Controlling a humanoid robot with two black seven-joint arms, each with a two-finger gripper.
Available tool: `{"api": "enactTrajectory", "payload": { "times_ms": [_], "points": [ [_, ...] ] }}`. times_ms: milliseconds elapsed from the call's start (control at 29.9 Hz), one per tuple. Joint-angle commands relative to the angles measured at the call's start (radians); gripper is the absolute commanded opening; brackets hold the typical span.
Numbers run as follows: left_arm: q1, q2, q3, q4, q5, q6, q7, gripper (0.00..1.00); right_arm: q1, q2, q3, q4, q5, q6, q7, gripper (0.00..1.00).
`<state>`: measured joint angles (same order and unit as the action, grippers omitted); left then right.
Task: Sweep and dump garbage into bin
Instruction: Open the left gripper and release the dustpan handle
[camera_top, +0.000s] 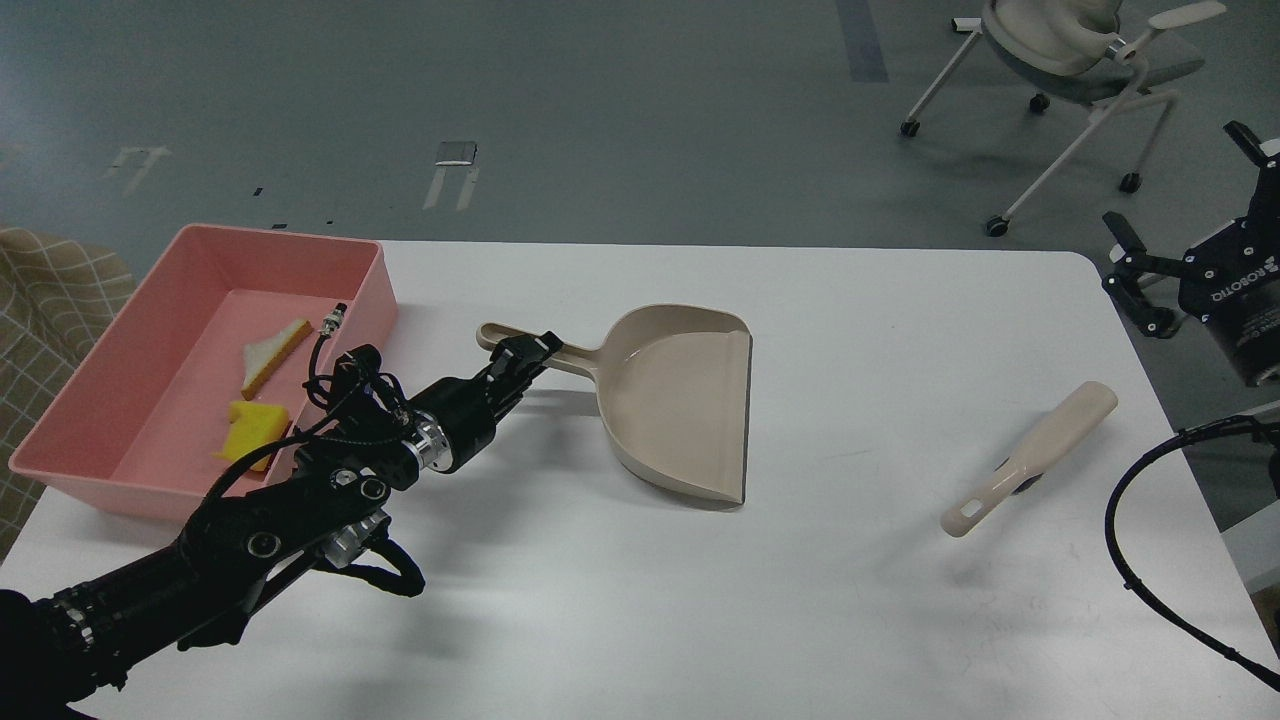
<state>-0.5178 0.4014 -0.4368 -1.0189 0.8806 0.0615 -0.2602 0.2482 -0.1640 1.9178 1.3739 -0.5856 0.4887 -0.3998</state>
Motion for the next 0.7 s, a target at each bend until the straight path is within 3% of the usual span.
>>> {"api": "enactTrajectory", "payload": {
  "times_ms": [0, 401, 668],
  "points": [
    [0.001, 0.016, 0.003, -0.016, -0.002, 0.000, -0.001, 0.15, 0.005, 0.000, -0.002, -0.006, -0.002, 0.000, -0.001, 1.00],
    [0.021, 0.016, 0.004, -0.062, 0.001, 0.000, 0.003, 0.20, 0.000, -0.002, -0.003, -0.004, 0.000, 0.000, -0.001, 1.00],
    [0.022, 0.017, 0.004, -0.066, 0.000, 0.000, 0.006, 0.35, -0.009, 0.000, -0.003, -0.001, 0.001, 0.000, -0.001, 1.00]
  ]
}}
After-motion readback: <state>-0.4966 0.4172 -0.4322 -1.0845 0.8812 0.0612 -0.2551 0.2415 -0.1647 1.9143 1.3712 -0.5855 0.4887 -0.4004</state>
